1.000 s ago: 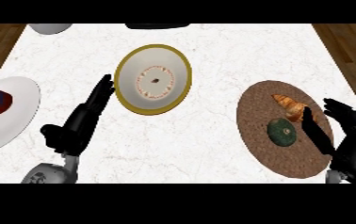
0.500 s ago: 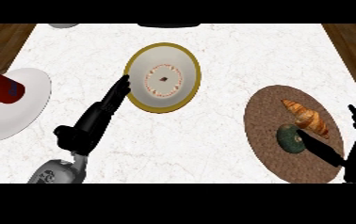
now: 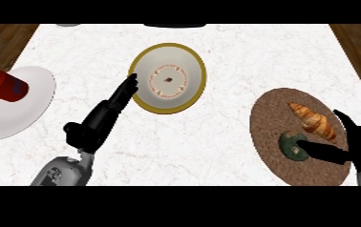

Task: Pick the squash from the placemat and place it in the bowl

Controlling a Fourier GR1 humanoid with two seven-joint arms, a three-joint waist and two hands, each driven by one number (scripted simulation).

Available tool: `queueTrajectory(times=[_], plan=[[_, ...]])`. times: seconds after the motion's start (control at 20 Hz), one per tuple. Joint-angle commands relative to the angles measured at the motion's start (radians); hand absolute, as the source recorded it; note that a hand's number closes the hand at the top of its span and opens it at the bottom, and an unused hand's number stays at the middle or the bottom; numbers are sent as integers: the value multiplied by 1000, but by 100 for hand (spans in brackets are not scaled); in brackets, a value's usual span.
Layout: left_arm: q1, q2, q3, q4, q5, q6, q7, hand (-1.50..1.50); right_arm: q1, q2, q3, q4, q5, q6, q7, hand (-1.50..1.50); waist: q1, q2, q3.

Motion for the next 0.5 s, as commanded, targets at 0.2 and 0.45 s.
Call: queueTrajectory(times=[0.2,0.45], plan=[[-2,-35,-2,-19,-5,13,31,0,-194,-49,-29,-104,-262,316,418,-150,-8,-3,6],[46,-34,-10,4,-50,11,-31,0,-252,-31,18,-64,-257,290,501,-150,-6,-2,7]])
